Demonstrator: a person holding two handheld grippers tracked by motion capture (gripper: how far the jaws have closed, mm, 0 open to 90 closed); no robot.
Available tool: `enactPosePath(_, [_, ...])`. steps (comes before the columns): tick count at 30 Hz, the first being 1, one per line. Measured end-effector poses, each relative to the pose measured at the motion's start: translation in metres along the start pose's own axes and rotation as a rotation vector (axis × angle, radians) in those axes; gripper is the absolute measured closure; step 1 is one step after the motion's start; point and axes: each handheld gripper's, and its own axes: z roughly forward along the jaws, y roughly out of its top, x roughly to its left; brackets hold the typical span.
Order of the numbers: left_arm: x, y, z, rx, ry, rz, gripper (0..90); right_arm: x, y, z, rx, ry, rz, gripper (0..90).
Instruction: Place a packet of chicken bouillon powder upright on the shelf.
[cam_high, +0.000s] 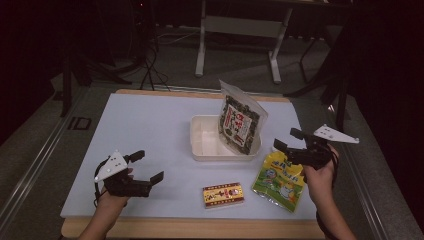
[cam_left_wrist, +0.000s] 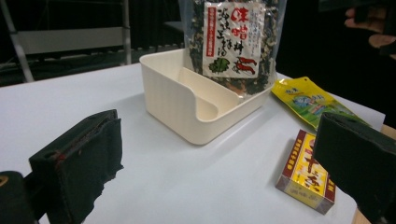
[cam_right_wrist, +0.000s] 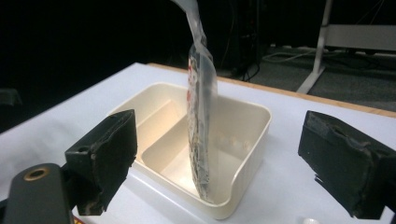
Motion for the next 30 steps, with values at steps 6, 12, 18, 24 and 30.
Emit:
enactPosePath(6, [-0.002, -0.001, 0.003, 0.010, -0.013, 0.008, 1.6, 0.000, -0.002, -0.017, 0.016, -0.039, -0.051, 13.5])
enactPosePath(12, [-0.004, -0.003, 0.006, 0.018, -0.029, 0.013, 1.6, -0.010, -0.011, -0.032, 0.039, -0.034, -0.060, 14.6])
enactPosePath(18, [-0.005, -0.003, 0.010, 0.025, -0.039, 0.019, 1.6, -0.022, -0.023, -0.047, 0.099, -0.071, -0.090, 15.1])
enactPosePath(24, [-0.007, -0.003, 0.014, 0.032, -0.048, 0.027, 1.6, -0.032, -0.039, -0.049, 0.182, -0.122, -0.044, 9.5])
enactPosePath(30, [-0.007, -0.005, 0.015, 0.042, -0.054, 0.028, 1.6, -0.050, -0.056, -0.045, 0.246, -0.182, -0.058, 16.7])
